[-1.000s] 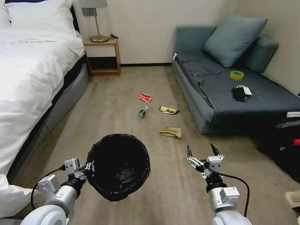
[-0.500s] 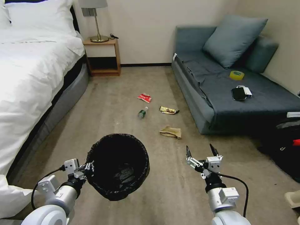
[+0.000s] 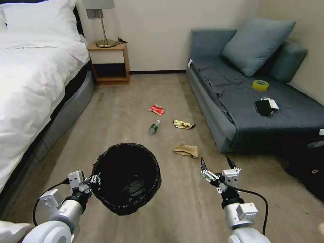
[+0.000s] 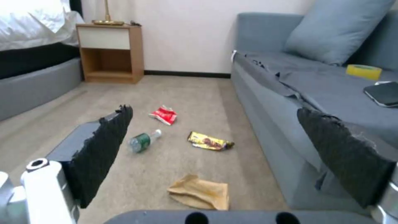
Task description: Pick up the trash bin, then pick up the garbage on the floor and place it into the trash bin.
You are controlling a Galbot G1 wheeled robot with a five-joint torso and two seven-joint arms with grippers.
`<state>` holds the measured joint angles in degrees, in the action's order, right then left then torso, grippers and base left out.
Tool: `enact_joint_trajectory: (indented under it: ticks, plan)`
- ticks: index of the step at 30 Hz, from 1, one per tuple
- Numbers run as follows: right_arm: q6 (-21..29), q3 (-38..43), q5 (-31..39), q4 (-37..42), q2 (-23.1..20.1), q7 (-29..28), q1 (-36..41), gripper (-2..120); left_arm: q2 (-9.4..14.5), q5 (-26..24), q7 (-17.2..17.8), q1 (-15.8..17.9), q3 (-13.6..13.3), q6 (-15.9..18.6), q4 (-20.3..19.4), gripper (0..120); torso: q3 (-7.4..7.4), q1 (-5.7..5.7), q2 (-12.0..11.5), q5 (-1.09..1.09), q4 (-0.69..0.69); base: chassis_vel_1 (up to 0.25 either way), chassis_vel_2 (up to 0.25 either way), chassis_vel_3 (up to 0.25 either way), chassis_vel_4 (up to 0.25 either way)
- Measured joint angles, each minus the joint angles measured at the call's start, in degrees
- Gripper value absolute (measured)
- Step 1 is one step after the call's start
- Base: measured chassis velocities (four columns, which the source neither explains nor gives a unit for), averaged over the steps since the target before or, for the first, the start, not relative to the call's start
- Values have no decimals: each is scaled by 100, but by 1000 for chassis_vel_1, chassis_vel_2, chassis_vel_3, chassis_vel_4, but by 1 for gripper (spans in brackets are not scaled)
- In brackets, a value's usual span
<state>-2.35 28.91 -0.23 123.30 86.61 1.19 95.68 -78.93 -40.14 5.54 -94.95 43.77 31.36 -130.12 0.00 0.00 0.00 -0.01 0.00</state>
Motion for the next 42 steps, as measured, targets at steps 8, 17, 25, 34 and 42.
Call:
enact_joint_trajectory:
  ticks: [8,17,25,34,42]
  plan:
    - [-4,2,12,-20,1,-3,-7,100,-1,-3,-20,4,31,-12,29,4,0,0,0,0,0,-123,111,123,-119]
    - [-5,2,33,-41,-12,-4,-52,100,4,-40,-33,15,90,-17,37,4,0,0,0,1,0,-161,162,161,-169]
    - [-4,-9,43,-66,-15,-4,-68,100,-14,-47,-38,10,96,-35,35,4,0,0,0,1,0,-164,154,165,-170]
    - [-5,-21,40,-105,-17,-2,-77,100,-22,-49,-38,9,112,-41,34,4,0,0,0,1,0,-172,165,159,-168]
    - [-40,-60,26,-204,-37,-20,-134,100,-21,-79,-40,37,127,-47,38,4,0,0,0,1,0,-184,177,172,-183]
